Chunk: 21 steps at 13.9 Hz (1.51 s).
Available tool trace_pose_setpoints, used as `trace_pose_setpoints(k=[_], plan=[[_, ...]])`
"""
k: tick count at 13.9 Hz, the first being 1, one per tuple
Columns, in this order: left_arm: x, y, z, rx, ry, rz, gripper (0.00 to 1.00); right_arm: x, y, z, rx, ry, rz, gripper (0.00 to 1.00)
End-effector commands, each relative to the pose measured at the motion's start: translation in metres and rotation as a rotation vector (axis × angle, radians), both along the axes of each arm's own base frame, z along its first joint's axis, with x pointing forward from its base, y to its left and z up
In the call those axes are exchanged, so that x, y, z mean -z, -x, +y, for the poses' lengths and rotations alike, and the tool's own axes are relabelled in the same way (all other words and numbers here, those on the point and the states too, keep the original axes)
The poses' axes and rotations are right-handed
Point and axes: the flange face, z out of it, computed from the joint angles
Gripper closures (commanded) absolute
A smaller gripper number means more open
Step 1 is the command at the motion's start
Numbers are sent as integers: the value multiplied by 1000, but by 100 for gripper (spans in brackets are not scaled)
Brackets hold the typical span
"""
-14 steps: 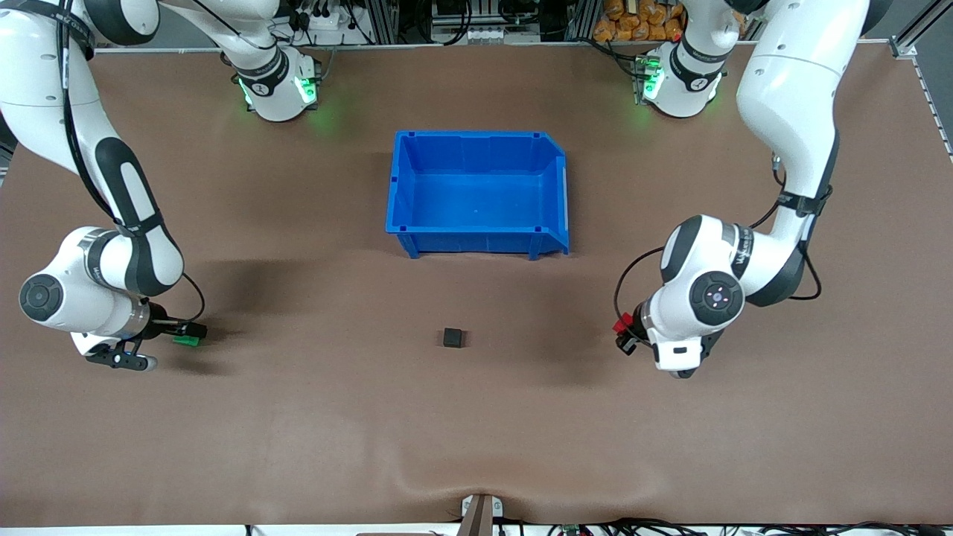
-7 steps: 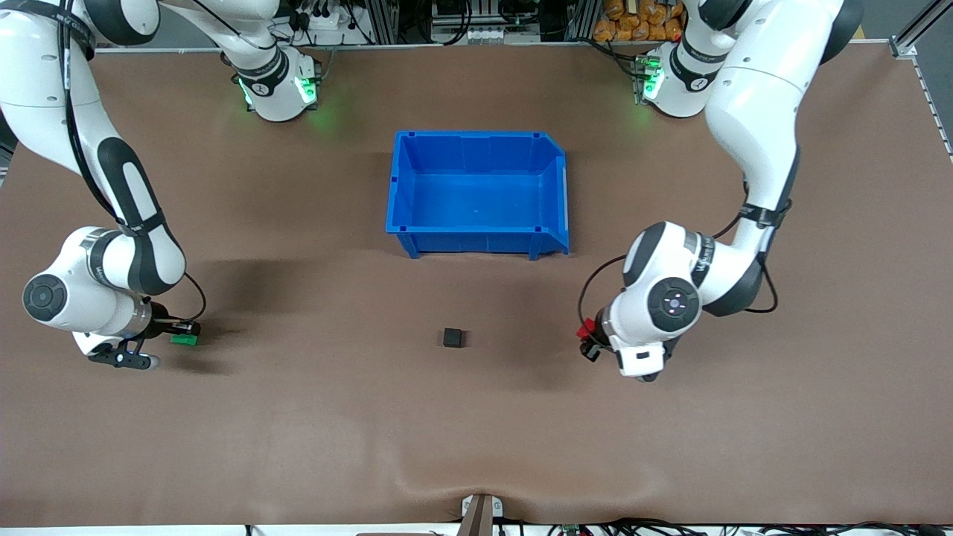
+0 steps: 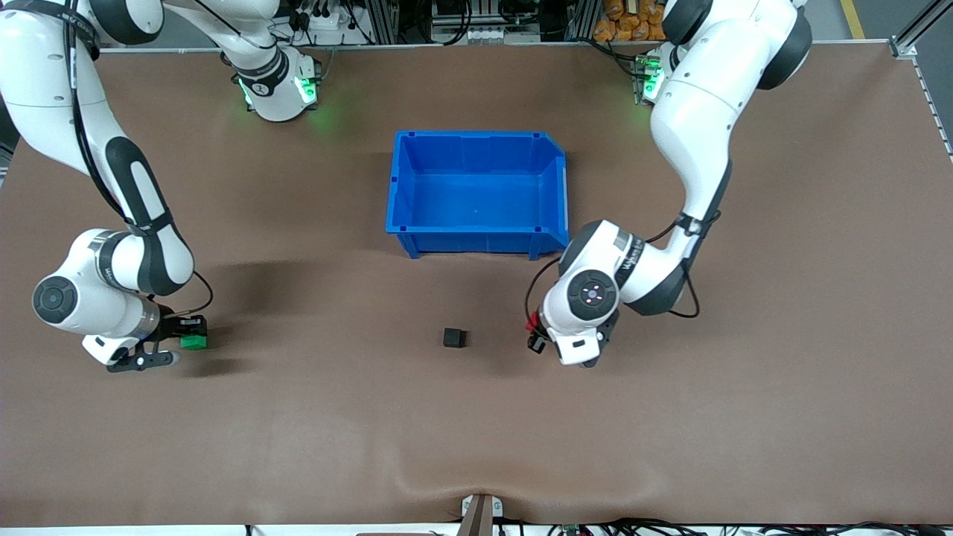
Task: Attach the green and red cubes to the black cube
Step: 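Carry the red cube and green cube toward the black cube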
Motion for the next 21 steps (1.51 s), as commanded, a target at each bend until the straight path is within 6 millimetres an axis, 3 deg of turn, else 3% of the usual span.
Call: trace_pose_setpoints(k=[1, 3, 6, 9, 11, 13, 18, 21], plan=[[3, -1, -20, -63, 25, -17, 100, -29, -11, 46, -245, 9, -34, 100], [11, -2, -28, -150, 53, -32, 100, -52, -18, 86, -428, 13, -66, 100], [19, -1, -39, -223, 91, -35, 100, -70, -30, 123, -632, 20, -103, 100], [29, -5, -43, -338, 132, -48, 100, -74, -32, 167, -808, 21, -114, 100], [38, 2, -61, -335, 142, -51, 100, -86, -36, 213, -916, 30, -143, 100], [46, 3, -64, -352, 143, -45, 100, -85, -35, 250, -992, 31, -151, 100], [57, 1, -71, -446, 166, -45, 100, -81, -27, 303, -1089, 28, -159, 100], [58, 9, -85, -470, 180, -48, 100, -92, -27, 331, -1129, 28, -189, 100]])
